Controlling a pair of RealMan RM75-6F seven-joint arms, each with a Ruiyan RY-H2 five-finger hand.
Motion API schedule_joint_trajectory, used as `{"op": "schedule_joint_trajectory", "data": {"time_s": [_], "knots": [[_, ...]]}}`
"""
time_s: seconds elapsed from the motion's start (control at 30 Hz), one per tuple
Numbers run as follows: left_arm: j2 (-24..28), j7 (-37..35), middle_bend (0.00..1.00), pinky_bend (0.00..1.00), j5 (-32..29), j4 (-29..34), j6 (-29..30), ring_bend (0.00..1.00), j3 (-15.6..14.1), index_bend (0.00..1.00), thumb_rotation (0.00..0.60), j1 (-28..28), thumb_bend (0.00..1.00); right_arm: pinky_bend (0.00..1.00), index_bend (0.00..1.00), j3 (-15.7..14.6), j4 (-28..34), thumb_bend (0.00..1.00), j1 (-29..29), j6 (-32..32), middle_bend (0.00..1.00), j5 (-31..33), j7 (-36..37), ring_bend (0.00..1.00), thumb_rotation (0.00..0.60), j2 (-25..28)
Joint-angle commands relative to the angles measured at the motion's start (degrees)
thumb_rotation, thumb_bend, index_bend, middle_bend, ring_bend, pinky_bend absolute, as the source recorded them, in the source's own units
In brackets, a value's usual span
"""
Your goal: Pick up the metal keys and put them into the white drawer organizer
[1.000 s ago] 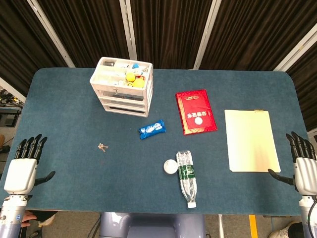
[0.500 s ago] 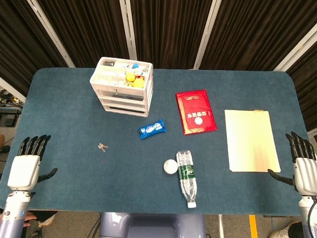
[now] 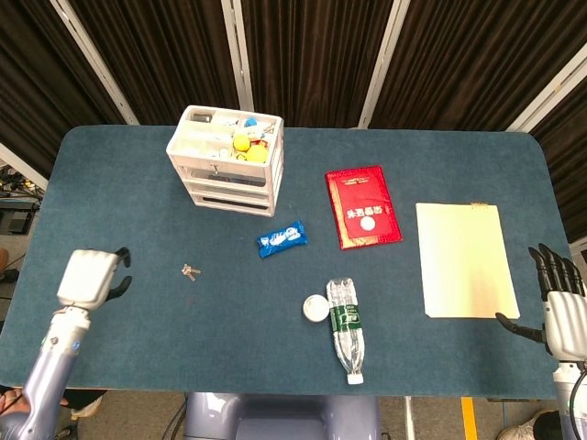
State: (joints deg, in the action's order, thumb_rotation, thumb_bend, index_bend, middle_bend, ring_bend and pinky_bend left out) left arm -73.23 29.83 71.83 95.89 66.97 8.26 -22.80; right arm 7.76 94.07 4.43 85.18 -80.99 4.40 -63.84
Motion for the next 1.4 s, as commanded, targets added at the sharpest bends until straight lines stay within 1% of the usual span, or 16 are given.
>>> {"op": "schedule_joint_trajectory", "data": {"time_s": [0.03, 0.17, 0.27, 0.37, 0.53, 0.7, 0.87, 1.1, 1.4], "knots": [[-0.4, 2.0, 0.90, 0.67, 2.1, -7.3, -9.6, 0.82, 0.3, 0.54, 0.600, -7.7, 0.28, 0.00, 0.00, 0.1, 0.0, 0.06, 0.0, 0.0, 0.00, 0.1, 0.1, 0.00, 0.600, 0.0], [-1.9, -0.1, 0.91, 0.68, 7.9, -14.4, -13.8, 0.83, -1.3, 0.56, 0.600, -12.0, 0.22, 0.00, 0.00, 0.1, -0.1, 0.06, -0.2, 0.1, 0.00, 0.3, 0.5, 0.00, 0.600, 0.1], [-3.4, -2.7, 0.91, 0.68, 11.3, -19.7, -16.3, 0.83, -2.5, 0.57, 0.600, -14.6, 0.21, 0.00, 0.00, 0.1, -0.2, 0.06, -0.2, 0.2, 0.00, 0.2, 0.8, 0.00, 0.600, 0.2], [-5.4, -5.4, 0.91, 0.68, 12.3, -23.8, -17.1, 0.83, -2.7, 0.57, 0.600, -16.0, 0.21, 0.00, 0.00, 0.1, -0.3, 0.06, -0.4, 0.3, 0.00, 0.3, 1.1, 0.00, 0.600, 0.3], [-8.2, -8.1, 0.91, 0.68, 12.7, -27.7, -19.0, 0.83, -3.1, 0.57, 0.600, -18.0, 0.21, 0.00, 0.00, 0.2, -0.3, 0.06, -0.4, 0.3, 0.00, 0.4, 1.2, 0.00, 0.600, 0.3], [-10.6, -9.6, 0.91, 0.68, 13.5, -30.2, -19.8, 0.83, -4.1, 0.56, 0.600, -19.1, 0.22, 0.00, 0.00, 0.2, -0.2, 0.06, -0.4, 0.3, 0.00, 0.5, 1.2, 0.00, 0.600, 0.3], [-12.2, -11.0, 0.90, 0.68, 13.6, -31.7, -20.5, 0.82, -5.0, 0.53, 0.600, -19.6, 0.30, 0.00, 0.00, 0.3, -0.4, 0.06, -0.5, 0.4, 0.00, 0.5, 1.4, 0.00, 0.600, 0.3], [-12.5, -12.3, 0.89, 0.68, 13.3, -32.2, -21.4, 0.81, -5.7, 0.47, 0.600, -20.2, 0.30, 0.00, 0.00, 0.4, -0.4, 0.06, -0.5, 0.6, 0.00, 0.5, 1.5, 0.00, 0.600, 0.3], [-14.6, -12.2, 0.89, 0.68, 12.1, -32.9, -22.8, 0.81, -6.3, 0.47, 0.600, -20.8, 0.31, 0.00, 0.00, 0.5, -0.4, 0.06, -0.6, 0.8, 0.00, 0.5, 1.6, 0.00, 0.600, 0.2]]}}
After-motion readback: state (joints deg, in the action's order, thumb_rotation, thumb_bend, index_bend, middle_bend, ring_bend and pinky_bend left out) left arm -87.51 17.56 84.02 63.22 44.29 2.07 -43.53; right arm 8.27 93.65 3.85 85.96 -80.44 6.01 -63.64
